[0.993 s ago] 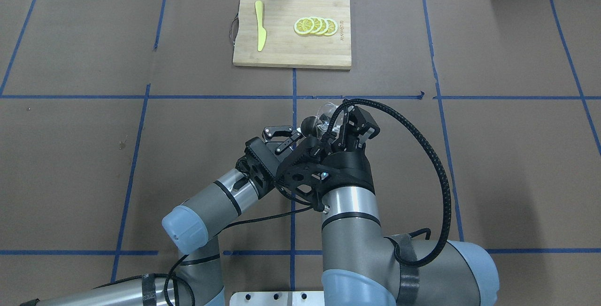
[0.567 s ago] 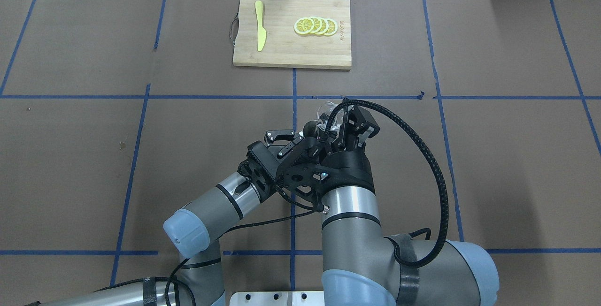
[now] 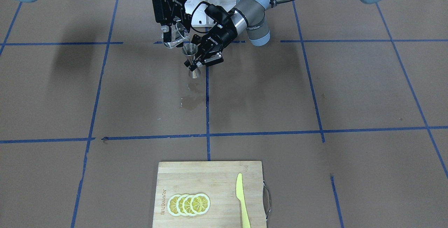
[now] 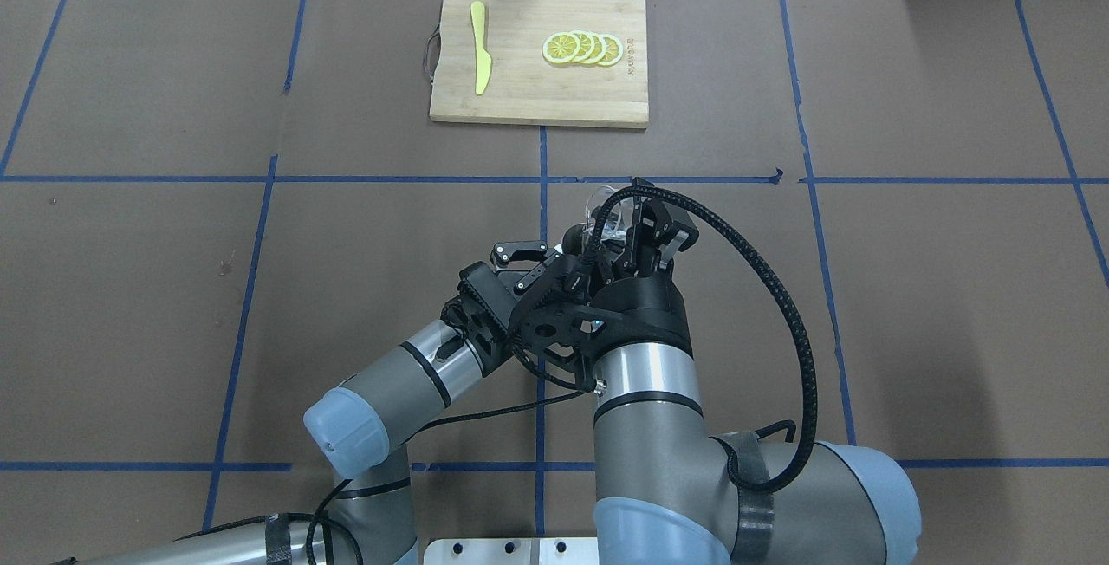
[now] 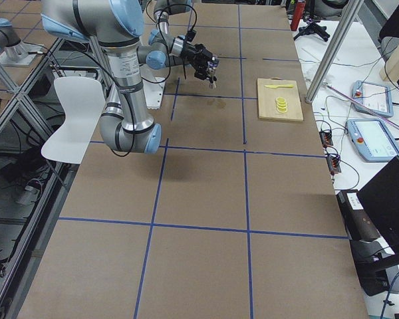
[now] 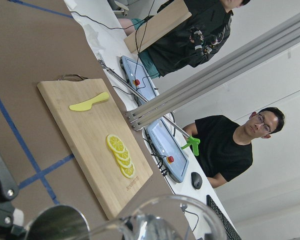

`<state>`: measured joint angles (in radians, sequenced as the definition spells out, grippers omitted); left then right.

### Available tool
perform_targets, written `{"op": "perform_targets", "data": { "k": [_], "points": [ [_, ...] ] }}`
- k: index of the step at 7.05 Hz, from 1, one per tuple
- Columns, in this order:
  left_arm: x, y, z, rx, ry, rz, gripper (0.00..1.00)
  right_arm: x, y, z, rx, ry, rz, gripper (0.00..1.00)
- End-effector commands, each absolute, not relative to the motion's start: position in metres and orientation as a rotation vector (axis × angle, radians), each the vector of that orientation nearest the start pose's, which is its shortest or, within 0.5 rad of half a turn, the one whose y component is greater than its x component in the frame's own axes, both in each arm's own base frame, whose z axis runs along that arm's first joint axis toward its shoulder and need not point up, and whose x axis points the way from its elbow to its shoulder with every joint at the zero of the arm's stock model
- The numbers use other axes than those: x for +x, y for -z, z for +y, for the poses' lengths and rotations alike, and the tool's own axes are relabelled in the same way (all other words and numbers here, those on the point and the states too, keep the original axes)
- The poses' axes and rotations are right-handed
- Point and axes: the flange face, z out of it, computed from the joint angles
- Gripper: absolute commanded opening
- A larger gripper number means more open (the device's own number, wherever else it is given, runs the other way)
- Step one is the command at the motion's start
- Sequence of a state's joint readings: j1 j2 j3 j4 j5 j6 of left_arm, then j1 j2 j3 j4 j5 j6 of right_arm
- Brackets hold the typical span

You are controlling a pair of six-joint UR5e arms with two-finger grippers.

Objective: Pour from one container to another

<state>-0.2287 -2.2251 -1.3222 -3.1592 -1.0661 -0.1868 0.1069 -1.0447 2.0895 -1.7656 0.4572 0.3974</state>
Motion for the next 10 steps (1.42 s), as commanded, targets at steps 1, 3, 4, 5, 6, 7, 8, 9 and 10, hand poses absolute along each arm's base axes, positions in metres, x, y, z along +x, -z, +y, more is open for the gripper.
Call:
{"op": "perform_targets", "data": {
  "k": [1,3,4,5,6,7,8,9,10],
  "points": [
    [0.5993,-0.2167,-0.3257,1.61,-0.262,1.1,0.0,-0.4814,-0.1442,-0.2761,1.292,0.456,0.03,0.0],
    [0.5994,-0.2178,-0.3258,1.608,-0.263,1.099,0.0,-0.4808,-0.1448,-0.277,1.295,0.48,0.054,0.0],
    [0.5993,-0.2177,-0.3257,1.609,-0.262,1.1,0.0,-0.4798,-0.1443,-0.2776,1.295,0.488,0.062,0.0],
    [0.5995,-0.2168,-0.3258,1.609,-0.262,1.1,0.0,-0.4797,-0.1442,-0.2777,1.296,0.487,0.063,0.0],
    [0.5995,-0.2167,-0.3258,1.609,-0.262,1.1,0.0,-0.4794,-0.1441,-0.2779,1.298,0.491,0.072,0.0],
    [0.5989,-0.2172,-0.3258,1.61,-0.261,1.098,0.0,-0.4797,-0.1439,-0.2772,1.3,0.503,0.081,0.0],
    [0.599,-0.2162,-0.3258,1.611,-0.261,1.099,0.0,-0.4791,-0.1442,-0.2771,1.3,0.515,0.09,0.0],
    [0.5989,-0.2172,-0.3258,1.61,-0.261,1.098,0.0,-0.4784,-0.1445,-0.2779,1.298,0.533,0.11,0.0],
    [0.5988,-0.2172,-0.3259,1.61,-0.26,1.097,0.0,-0.4781,-0.1448,-0.2772,1.296,0.542,0.122,0.0]
  ]
}}
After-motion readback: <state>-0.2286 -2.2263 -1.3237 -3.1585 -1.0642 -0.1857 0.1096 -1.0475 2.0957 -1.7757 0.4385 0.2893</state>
